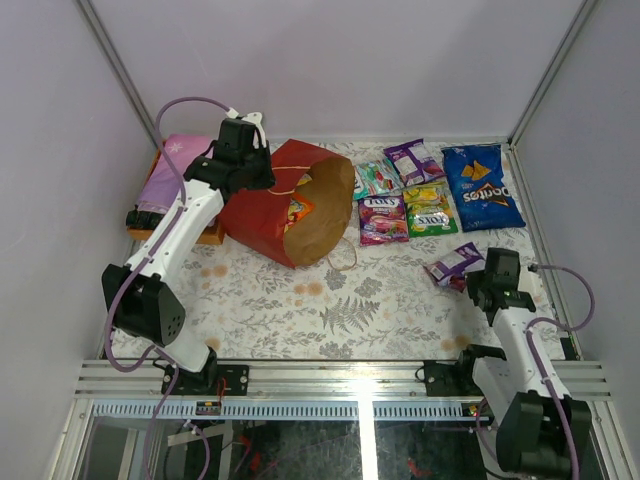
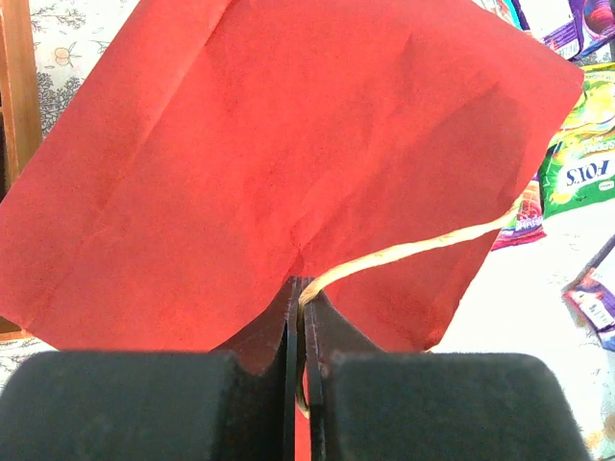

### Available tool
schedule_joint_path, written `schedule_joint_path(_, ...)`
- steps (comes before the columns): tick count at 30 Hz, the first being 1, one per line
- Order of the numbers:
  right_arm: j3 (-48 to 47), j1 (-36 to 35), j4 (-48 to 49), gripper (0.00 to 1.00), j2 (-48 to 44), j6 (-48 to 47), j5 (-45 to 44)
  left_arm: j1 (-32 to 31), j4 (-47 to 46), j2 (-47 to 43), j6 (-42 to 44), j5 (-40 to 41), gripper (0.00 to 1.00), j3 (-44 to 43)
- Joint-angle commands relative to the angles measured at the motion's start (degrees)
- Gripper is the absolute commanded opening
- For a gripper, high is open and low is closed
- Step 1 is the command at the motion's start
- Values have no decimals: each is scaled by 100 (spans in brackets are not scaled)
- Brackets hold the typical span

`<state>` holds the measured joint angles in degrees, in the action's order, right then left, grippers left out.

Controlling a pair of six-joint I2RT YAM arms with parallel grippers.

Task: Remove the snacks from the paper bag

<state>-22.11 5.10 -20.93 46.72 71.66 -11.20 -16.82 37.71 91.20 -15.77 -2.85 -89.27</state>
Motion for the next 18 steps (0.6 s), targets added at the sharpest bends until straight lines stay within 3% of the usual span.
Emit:
schedule_joint_path(1, -279, 773, 526, 0, 239, -370, 131, 38, -186, -183, 20, -80, 0, 39)
schedule_joint_path(7, -135, 1658, 1042, 0, 693, -503, 416, 42, -188, -134, 21, -72, 0, 33)
schedule_joint_path(18, -544, 2076, 1811, 1, 1708, -555, 301, 38, -168, -55, 81, 72, 0, 33)
